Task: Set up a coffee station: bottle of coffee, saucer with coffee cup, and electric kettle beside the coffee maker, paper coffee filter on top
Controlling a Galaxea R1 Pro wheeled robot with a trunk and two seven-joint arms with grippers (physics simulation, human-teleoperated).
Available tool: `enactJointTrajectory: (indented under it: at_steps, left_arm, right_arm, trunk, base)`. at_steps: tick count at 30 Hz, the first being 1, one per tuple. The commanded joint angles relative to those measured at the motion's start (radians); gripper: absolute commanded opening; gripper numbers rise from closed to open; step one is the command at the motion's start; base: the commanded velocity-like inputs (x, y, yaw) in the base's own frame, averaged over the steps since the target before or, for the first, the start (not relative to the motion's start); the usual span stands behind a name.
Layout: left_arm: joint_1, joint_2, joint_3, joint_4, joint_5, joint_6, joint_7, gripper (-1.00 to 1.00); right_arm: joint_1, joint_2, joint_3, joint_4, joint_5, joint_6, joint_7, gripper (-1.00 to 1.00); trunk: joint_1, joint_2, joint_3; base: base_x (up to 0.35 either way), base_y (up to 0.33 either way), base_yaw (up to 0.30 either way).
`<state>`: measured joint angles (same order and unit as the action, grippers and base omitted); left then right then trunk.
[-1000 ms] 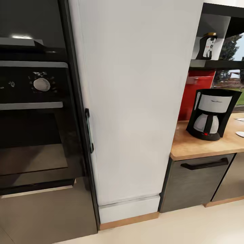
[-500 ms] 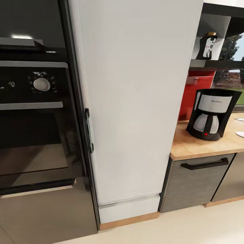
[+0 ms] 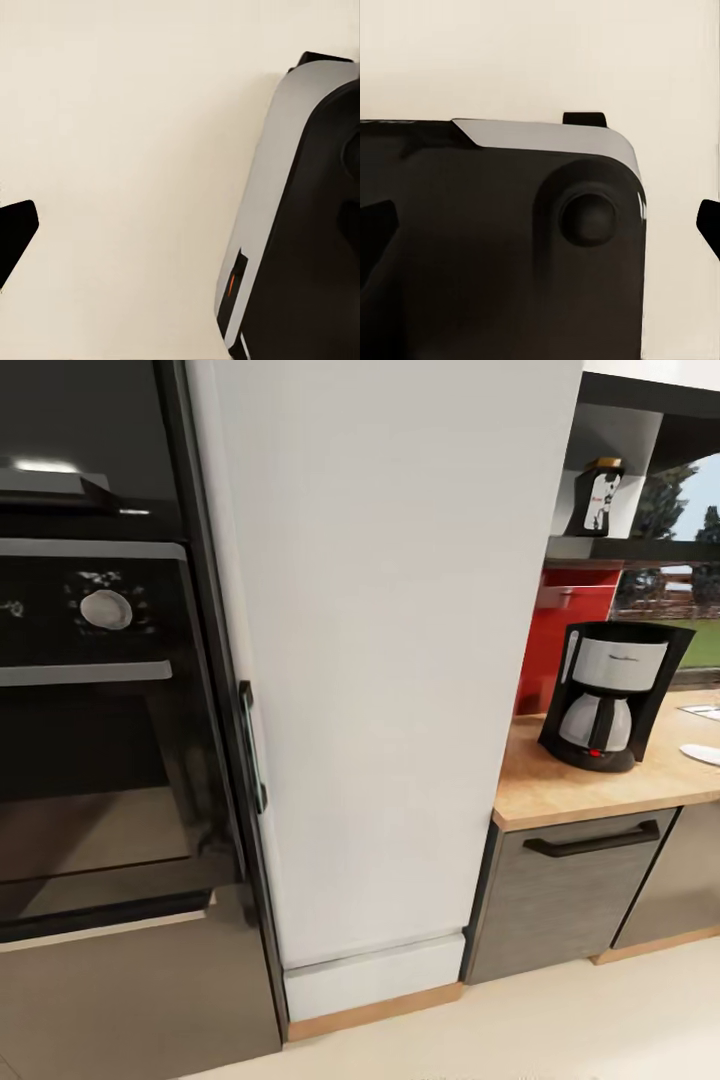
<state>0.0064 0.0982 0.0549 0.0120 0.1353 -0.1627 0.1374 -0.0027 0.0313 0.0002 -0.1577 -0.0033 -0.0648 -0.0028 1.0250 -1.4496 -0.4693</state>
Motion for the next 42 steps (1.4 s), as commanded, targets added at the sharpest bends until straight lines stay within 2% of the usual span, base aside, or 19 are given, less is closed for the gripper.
enactJointTrajectory:
  at_steps: [1, 5, 6, 27, 42]
  left_arm:
    - [0.000, 0.000, 0.005, 0.001, 0.004, -0.011, -0.001, 1.00]
    - [0.000, 0.000, 0.005, 0.000, 0.004, -0.034, -0.001, 1.00]
    - [0.000, 0.000, 0.005, 0.000, 0.004, -0.150, -0.001, 1.00]
    - [0.000, 0.000, 0.005, -0.003, 0.003, -0.153, -0.002, 1.00]
    - [0.000, 0.000, 0.004, -0.001, 0.000, -0.156, -0.002, 1.00]
  right_arm:
    - [0.000, -0.001, 0.000, 0.000, -0.001, -0.003, 0.000, 1.00]
    - [0.000, -0.002, 0.001, 0.000, -0.001, -0.003, 0.000, 1.00]
    - [0.000, -0.002, 0.000, 0.000, -0.001, -0.003, 0.000, 1.00]
    - [0.000, -0.002, 0.000, 0.000, -0.002, -0.003, 0.006, 1.00]
    - [0.000, -0.002, 0.000, 0.000, -0.003, -0.003, 0.006, 1.00]
  trunk:
    - [0.000, 0.000, -0.001]
    - [0.000, 0.000, -0.002]
    - [0.000, 0.000, -0.003]
    - [0.000, 0.000, -0.018]
    - [0.000, 0.000, -0.020]
  base:
    - [0.000, 0.000, -0.251]
    - [0.000, 0.000, -0.254]
    - [0.000, 0.000, -0.248]
    - [0.000, 0.000, -0.262]
    - [0.001, -0.001, -0.283]
